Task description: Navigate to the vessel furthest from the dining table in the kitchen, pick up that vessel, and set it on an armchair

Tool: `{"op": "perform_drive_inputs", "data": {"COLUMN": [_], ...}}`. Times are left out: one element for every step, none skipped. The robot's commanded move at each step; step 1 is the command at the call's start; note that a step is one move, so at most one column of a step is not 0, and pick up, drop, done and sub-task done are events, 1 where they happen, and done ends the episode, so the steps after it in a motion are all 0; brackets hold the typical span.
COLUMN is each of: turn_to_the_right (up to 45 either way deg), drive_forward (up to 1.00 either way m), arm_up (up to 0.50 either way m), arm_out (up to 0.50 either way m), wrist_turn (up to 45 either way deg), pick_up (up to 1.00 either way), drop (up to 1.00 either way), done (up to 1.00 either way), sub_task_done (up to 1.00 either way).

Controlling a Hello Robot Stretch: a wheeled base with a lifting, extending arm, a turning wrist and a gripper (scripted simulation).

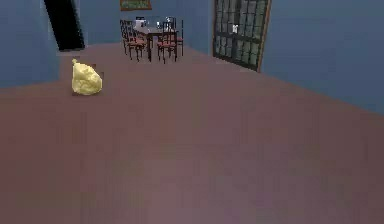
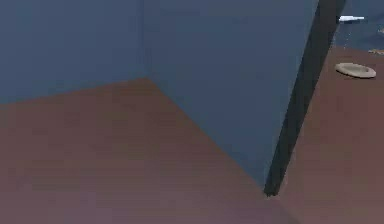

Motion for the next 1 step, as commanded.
{"op": "perform_drive_inputs", "data": {"turn_to_the_right": [39.0], "drive_forward": [0.00], "arm_up": [0.00], "arm_out": [0.00], "wrist_turn": [0.0], "pick_up": [0.00], "drop": [0.00], "done": [0.00], "sub_task_done": [0.00]}}
